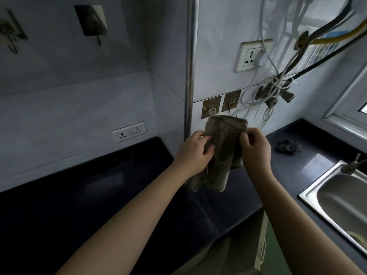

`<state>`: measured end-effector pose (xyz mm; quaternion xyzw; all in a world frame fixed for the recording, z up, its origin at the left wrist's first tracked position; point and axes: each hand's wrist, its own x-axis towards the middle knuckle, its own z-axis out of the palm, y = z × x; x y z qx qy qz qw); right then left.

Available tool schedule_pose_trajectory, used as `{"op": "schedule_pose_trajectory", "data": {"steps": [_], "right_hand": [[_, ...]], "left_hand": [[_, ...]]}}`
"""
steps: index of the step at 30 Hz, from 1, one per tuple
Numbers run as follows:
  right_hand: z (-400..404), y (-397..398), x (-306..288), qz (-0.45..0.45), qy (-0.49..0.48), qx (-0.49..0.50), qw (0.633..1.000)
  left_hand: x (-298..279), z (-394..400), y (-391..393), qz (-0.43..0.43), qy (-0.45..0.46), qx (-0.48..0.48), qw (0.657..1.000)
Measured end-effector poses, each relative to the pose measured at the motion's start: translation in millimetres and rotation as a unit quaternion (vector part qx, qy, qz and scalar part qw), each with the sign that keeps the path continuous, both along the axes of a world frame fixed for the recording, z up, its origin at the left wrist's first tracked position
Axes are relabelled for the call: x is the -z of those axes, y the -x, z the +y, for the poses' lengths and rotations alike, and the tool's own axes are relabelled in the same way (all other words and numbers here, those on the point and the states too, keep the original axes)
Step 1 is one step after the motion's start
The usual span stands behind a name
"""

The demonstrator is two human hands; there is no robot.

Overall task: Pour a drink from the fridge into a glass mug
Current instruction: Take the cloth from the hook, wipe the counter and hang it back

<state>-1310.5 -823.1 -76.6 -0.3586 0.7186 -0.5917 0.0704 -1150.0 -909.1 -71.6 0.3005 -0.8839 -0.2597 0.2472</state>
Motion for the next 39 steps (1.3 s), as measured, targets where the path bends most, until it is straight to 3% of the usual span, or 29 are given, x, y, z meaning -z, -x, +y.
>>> {"op": "schedule_pose_trajectory", "data": {"steps": [5, 11, 16, 21, 29, 34, 39], "right_hand": [[-10.7, 7.0, -10.5, -0.048, -0.007, 0.006, 0.999], [-25.2, 20.3, -35.0, -0.173, 0.054, -0.069, 0.981], [-23.9, 33.2, -48.0, -0.166, 0.077, -0.123, 0.975], [-10.1, 39.7, -55.7, -0.18, 0.132, -0.187, 0.957], [16.0, 28.2, -46.3, 0.022, -0.016, -0.262, 0.965], [10.6, 2.1, -19.8, 0.144, -0.067, -0.328, 0.931], [-11.7, -35.8, 4.6, 0.18, -0.118, -0.409, 0.887]], "left_hand": [[-4.2, -12.7, 11.6, 0.012, -0.045, -0.028, 0.999], [-14.1, -26.7, 27.2, 0.1, -0.009, -0.062, 0.993], [-21.8, -35.8, 37.1, 0.093, -0.134, -0.088, 0.983], [-22.7, -40.1, 39.0, 0.096, -0.087, -0.085, 0.988], [-14.3, -35.4, -2.3, 0.084, -0.074, -0.078, 0.991], [-9.8, -34.2, -51.6, 0.025, -0.084, -0.089, 0.992], [-2.6, -29.0, -122.3, -0.084, -0.065, -0.104, 0.989]]}}
